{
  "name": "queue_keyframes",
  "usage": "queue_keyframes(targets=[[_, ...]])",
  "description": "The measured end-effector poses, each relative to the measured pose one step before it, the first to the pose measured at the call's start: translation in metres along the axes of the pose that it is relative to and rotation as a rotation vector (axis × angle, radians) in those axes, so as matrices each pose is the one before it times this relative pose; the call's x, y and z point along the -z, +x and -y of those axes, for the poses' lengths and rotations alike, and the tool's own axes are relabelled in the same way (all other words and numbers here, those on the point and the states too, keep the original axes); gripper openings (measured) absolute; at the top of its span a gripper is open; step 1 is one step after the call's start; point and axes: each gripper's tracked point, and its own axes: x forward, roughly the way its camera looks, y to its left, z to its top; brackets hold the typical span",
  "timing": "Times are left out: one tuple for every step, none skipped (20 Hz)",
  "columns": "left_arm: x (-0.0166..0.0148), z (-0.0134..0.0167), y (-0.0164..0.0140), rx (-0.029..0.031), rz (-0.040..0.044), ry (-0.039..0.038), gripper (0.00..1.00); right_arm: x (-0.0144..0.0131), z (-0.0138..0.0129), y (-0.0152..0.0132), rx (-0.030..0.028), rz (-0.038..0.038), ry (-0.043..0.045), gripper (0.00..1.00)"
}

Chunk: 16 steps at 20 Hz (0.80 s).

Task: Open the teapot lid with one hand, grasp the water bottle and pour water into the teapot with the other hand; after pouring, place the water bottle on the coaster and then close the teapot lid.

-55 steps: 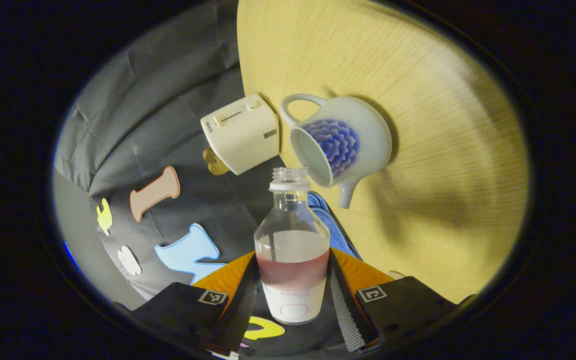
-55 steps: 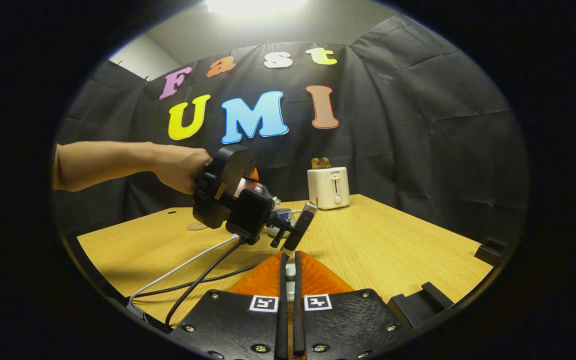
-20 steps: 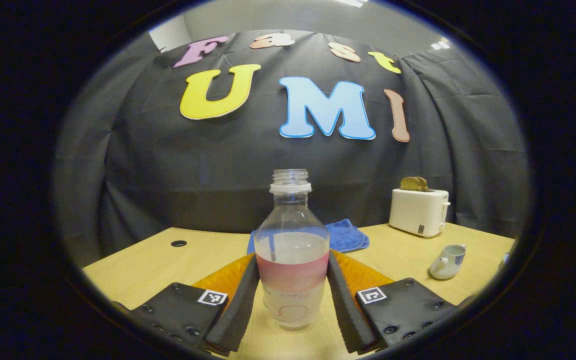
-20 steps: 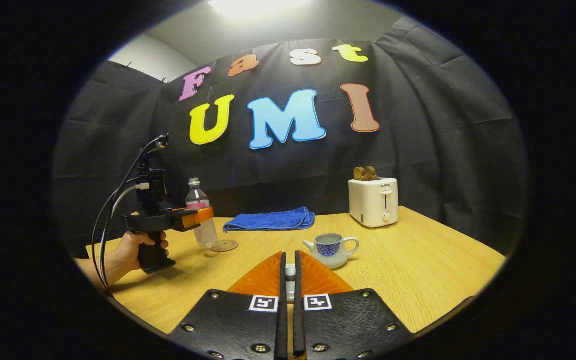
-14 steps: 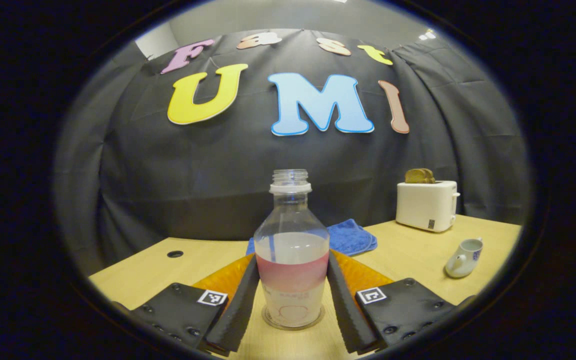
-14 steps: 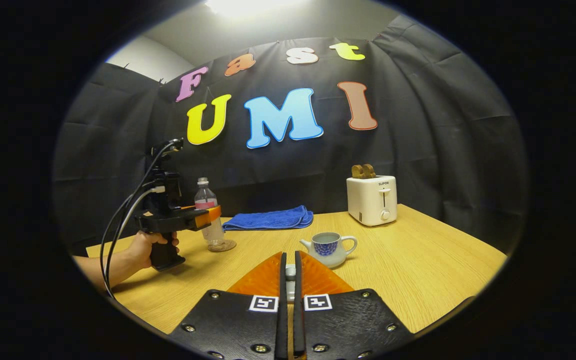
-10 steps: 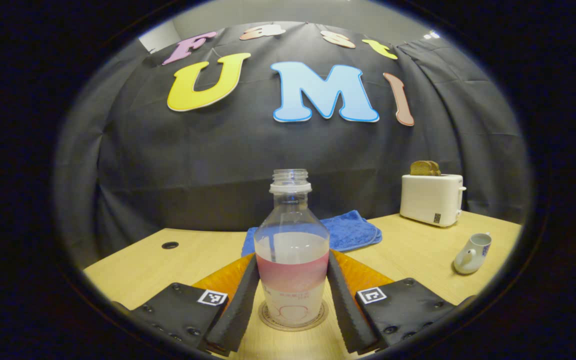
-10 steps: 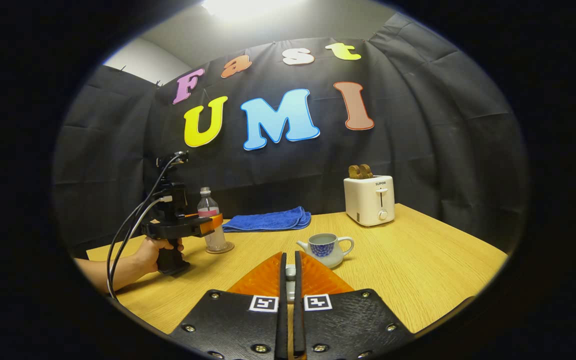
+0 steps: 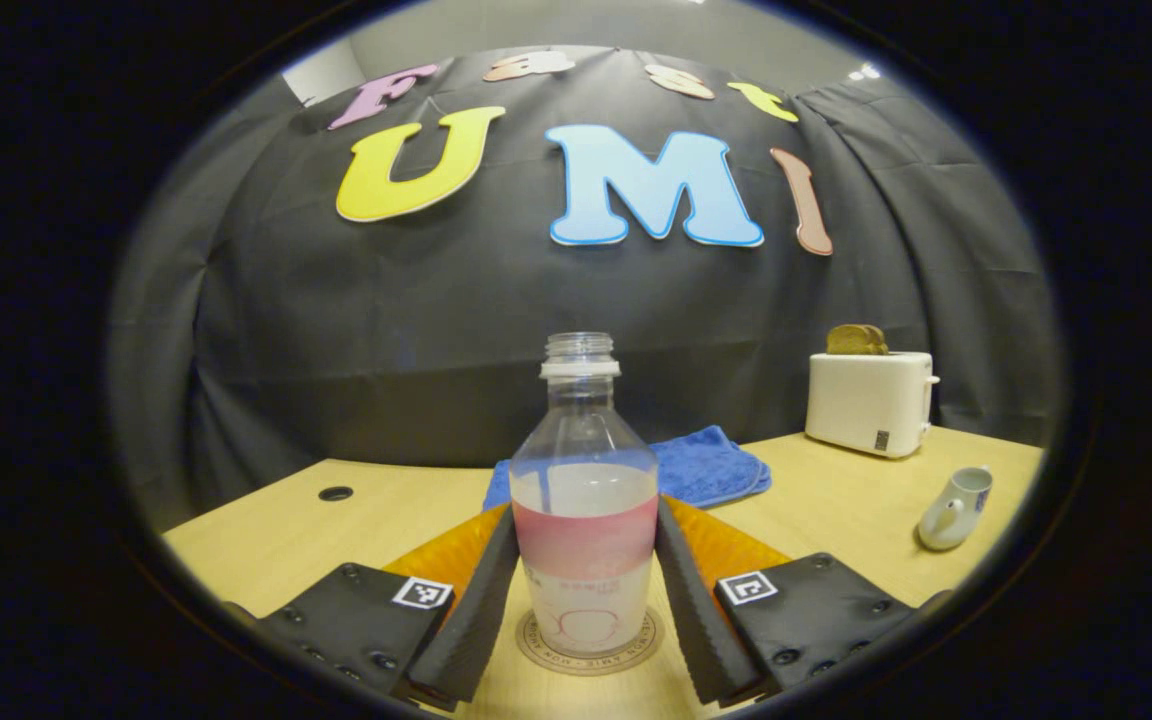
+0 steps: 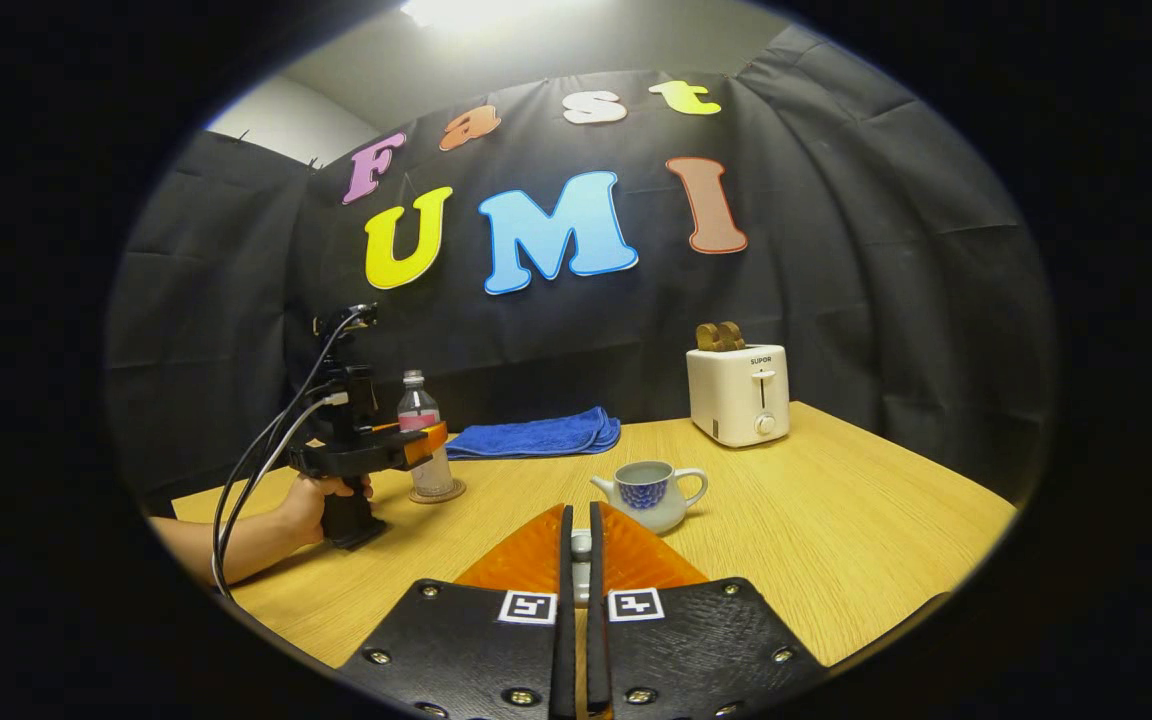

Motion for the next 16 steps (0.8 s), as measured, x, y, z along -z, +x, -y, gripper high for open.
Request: queue_keyframes(targets=[[0.00275, -0.00189, -0.00031, -0.01094, -0.00736, 0.00473, 0.89, -0.00003, 0.00058, 0.00037, 0.0015, 0.00055, 0.00184, 0.04], [0.00066, -0.00036, -0.00226, -0.00374, -0.00047, 0.00301, 0.91, -0.00038, 0.00063, -0.00043, 0.00152, 0.00227, 0.0021, 0.04], [-0.00191, 0.00369, -0.00077, 0.0133, 0.00744, 0.00061, 0.93, -0.0002, 0.00007, 0.0002, -0.00025, 0.0001, -0.00038, 0.05], [-0.00278, 0.00045, -0.00029, -0.00179, 0.00848, 0.0087, 1.0, 0.00305, -0.00085, 0.00045, -0.00329, -0.00994, 0.00017, 0.04], [-0.00229, -0.00149, -0.0026, -0.01139, 0.01497, 0.01157, 1.0, 0.00072, -0.00063, -0.0007, -0.00293, -0.00486, 0.00187, 0.04], [-0.00225, -0.00243, -0.00057, -0.00639, 0.00767, 0.00239, 1.0, 0.00049, -0.00006, -0.00115, -0.00033, -0.00307, 0.00389, 0.04], [-0.00001, 0.00089, -0.00137, -0.00264, -0.0005, 0.00134, 1.0, -0.00089, 0.00057, -0.00087, 0.00223, 0.00239, 0.00192, 0.04], [-0.00028, -0.00098, -0.00387, -0.00703, 0.00058, 0.00626, 1.0, -0.00133, 0.00062, -0.00128, 0.00241, 0.00379, 0.00167, 0.04], [-0.00104, -0.00128, -0.00279, -0.00675, 0.00231, 0.00593, 1.0, -0.00144, -0.00048, -0.001, 0.00077, 0.00527, 0.00001, 0.04], [-0.00227, -0.00157, -0.00368, -0.00688, 0.00467, 0.00384, 1.0, -0.0022, 0.00017, -0.00082, 0.00128, 0.00663, -0.00396, 0.04], [-0.0015, 0.00074, -0.00391, 0.00007, 0.00181, -0.00606, 1.0, -0.00087, -0.00012, -0.00037, 0.0008, 0.00351, -0.00432, 0.04], [-0.00028, 0.00369, -0.00401, 0.00961, -0.00015, -0.00978, 1.0, -0.00034, 0.00045, 0.0012, -0.00099, 0.00456, 0.0022, 0.04], [-0.00196, 0.00417, -0.00638, 0.01394, 0.00587, -0.00974, 1.0, 0.00005, 0.00123, 0.00208, 0.00011, 0.00211, 0.00901, 0.04], [-0.00384, 0.00472, -0.00745, 0.01551, 0.01049, -0.00653, 1.0, 0.00149, 0.00488, 0.00466, 0.00784, -0.00021, 0.01858, 0.04], [-0.00157, 0.00426, -0.00536, 0.01401, 0.00824, 0.00163, 1.0, 0.00002, 0.00355, 0.00405, 0.00859, -0.00137, 0.00624, 0.04], [-0.00223, 0.00216, -0.0059, 0.00877, 0.00704, 0.00911, 1.0, -0.0001, 0.00358, 0.00484, 0.00698, 0.00035, 0.00052, 0.05]])
